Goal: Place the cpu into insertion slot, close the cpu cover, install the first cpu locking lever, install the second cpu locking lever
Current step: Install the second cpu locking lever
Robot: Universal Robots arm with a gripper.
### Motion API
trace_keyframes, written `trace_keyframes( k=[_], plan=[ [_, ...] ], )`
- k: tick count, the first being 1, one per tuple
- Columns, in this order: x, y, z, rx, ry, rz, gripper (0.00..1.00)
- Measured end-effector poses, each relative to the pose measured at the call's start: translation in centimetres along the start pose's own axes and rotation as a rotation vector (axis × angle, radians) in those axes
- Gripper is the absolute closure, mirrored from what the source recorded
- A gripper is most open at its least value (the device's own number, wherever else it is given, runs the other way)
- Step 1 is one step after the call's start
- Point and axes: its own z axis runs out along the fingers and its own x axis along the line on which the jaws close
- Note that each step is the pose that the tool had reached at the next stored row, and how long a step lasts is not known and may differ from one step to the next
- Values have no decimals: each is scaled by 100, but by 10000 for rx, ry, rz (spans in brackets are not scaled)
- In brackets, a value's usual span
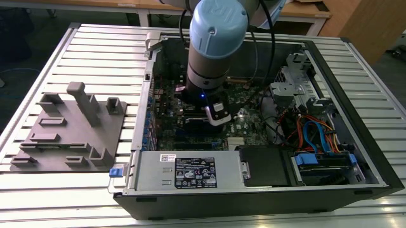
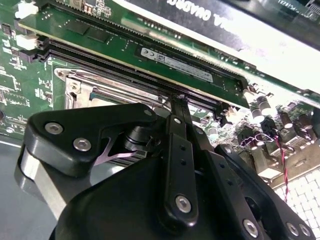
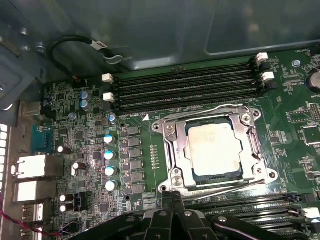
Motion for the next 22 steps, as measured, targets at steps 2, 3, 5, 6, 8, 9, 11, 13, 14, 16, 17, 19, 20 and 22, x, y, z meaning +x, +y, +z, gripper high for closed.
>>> trace_keyframes(
  k=[2, 3, 5, 6, 8, 9, 11, 13, 14, 16, 17, 19, 20, 22],
  plan=[
    [0, -4, 10, -53, 8, -1, 90],
    [0, -5, 14, -84, 13, -2, 90],
    [0, -7, 20, -164, 26, -6, 90],
    [0, -8, 23, -208, 32, -6, 90],
    [-1, -13, 34, -294, 43, -9, 90],
    [-1, -14, 39, -305, 45, -9, 90],
    [3, -19, 49, -330, 50, -11, 90],
    [7, -20, 51, -340, 51, -10, 90],
    [12, -21, 52, -343, 50, -10, 90],
    [24, -24, 54, -343, 51, -10, 90],
    [27, -24, 55, -342, 51, -10, 90],
    [34, -25, 56, -339, 52, -9, 90],
    [36, -24, 58, -340, 53, -10, 90],
    [39, -24, 61, -348, 54, -10, 90]
  ],
)
